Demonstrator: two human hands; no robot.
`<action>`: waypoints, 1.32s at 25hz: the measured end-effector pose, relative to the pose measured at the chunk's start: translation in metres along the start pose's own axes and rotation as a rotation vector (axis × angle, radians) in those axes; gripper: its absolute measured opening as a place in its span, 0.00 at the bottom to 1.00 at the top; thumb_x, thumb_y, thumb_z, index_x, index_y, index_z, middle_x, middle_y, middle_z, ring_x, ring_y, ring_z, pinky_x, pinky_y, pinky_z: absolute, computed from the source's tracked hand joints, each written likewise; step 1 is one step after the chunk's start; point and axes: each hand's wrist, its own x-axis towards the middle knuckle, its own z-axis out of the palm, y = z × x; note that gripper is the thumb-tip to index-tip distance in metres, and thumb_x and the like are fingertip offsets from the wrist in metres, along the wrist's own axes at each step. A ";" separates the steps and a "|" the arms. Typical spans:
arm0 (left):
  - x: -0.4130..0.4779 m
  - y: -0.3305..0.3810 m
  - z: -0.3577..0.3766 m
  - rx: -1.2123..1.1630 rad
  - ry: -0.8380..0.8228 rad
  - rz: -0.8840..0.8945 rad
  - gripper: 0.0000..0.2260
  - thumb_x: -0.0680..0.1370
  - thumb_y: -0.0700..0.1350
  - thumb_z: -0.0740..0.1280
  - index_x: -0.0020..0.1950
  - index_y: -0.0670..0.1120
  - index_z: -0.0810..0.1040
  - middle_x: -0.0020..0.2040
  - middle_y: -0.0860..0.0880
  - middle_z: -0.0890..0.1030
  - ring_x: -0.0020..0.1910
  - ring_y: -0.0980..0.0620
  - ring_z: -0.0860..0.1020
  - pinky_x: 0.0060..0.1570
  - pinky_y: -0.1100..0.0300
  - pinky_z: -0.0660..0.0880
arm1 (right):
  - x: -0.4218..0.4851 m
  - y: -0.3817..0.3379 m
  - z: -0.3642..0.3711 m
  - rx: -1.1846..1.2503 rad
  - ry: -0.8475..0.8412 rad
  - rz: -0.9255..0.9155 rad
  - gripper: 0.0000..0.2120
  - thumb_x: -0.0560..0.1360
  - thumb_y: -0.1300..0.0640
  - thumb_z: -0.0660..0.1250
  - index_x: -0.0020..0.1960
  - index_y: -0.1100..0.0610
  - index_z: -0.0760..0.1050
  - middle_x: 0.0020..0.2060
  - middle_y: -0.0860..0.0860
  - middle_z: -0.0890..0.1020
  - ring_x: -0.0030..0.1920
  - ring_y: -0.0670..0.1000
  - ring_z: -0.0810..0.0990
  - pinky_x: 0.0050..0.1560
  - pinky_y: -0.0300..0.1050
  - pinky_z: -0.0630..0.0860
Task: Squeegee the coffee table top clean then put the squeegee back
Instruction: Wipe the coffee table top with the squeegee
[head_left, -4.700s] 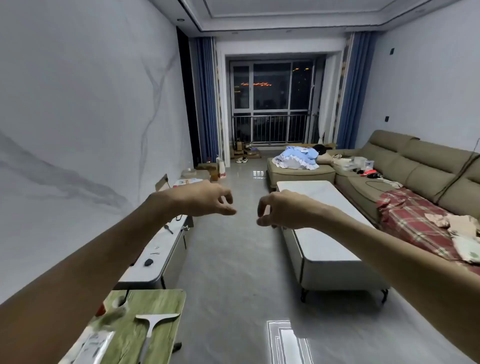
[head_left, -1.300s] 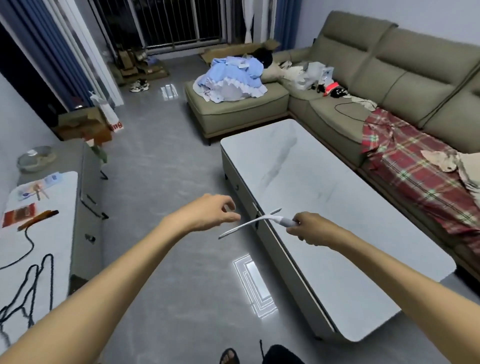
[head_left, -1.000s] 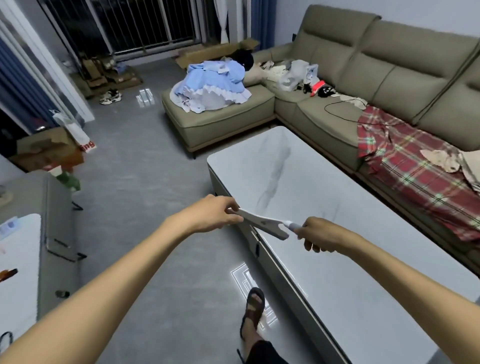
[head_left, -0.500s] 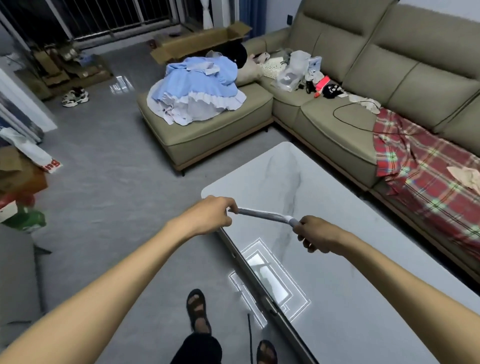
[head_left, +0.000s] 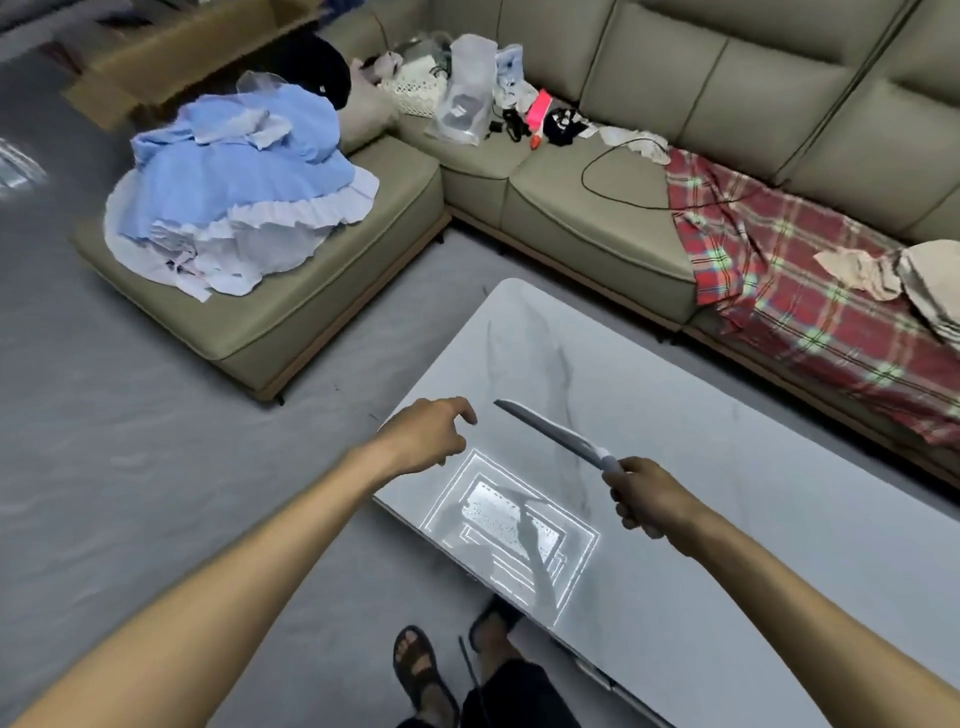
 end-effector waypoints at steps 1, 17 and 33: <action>0.020 -0.004 -0.009 0.001 0.013 -0.009 0.17 0.73 0.41 0.62 0.60 0.53 0.74 0.45 0.48 0.82 0.41 0.50 0.83 0.38 0.57 0.74 | 0.019 -0.011 -0.001 0.009 0.008 0.008 0.16 0.82 0.46 0.56 0.43 0.58 0.68 0.32 0.53 0.70 0.24 0.49 0.67 0.21 0.35 0.57; 0.438 -0.169 0.064 0.203 0.043 -0.149 0.28 0.76 0.48 0.65 0.73 0.43 0.61 0.71 0.41 0.65 0.72 0.42 0.62 0.70 0.51 0.62 | 0.432 -0.078 -0.017 -0.577 0.414 -0.181 0.13 0.81 0.57 0.55 0.63 0.60 0.65 0.47 0.65 0.80 0.45 0.66 0.76 0.39 0.49 0.67; 0.520 -0.190 0.099 0.189 -0.039 -0.107 0.28 0.72 0.50 0.64 0.69 0.41 0.61 0.68 0.32 0.60 0.72 0.35 0.53 0.73 0.49 0.55 | 0.558 -0.129 0.020 -0.711 0.452 -0.161 0.24 0.76 0.64 0.54 0.71 0.55 0.61 0.48 0.66 0.79 0.48 0.67 0.77 0.41 0.47 0.65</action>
